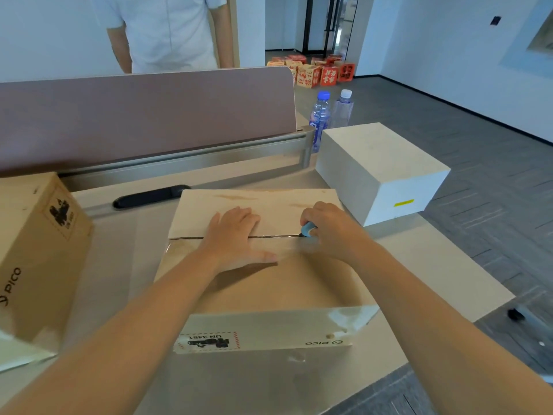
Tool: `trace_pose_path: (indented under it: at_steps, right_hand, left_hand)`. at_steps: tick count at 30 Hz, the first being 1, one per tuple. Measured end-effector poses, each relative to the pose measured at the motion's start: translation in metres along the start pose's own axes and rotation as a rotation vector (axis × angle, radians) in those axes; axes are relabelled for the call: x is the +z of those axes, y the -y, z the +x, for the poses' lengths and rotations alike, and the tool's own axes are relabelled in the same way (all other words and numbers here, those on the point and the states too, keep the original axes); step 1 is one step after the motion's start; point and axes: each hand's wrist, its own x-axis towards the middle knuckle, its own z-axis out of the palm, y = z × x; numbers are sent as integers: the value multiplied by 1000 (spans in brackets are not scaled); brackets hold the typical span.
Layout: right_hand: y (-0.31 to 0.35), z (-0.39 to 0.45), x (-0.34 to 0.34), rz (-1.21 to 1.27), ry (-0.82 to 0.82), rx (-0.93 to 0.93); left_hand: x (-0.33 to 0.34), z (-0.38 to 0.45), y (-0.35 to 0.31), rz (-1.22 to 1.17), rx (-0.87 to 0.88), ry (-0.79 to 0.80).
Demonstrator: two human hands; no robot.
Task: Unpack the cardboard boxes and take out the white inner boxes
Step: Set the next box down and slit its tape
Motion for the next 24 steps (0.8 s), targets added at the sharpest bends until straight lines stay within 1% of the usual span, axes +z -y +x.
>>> trace_pose_path:
  at_steps: [6,9,16,24]
  right_hand:
    - [-17,-7,-3,-17,-31,-3]
    - [-27,-11,-4,5,-27,9]
    - [-46,-19,-7,32,-48,32]
    - [-64,-23,-5,52,-76,50]
  left_hand:
    - [0,7,-35,-44,44,32]
    - [3,11,-45,-18,62,46]
    - [8,14,-45,-11,45,65]
    - [11,15,-43,6,57,40]
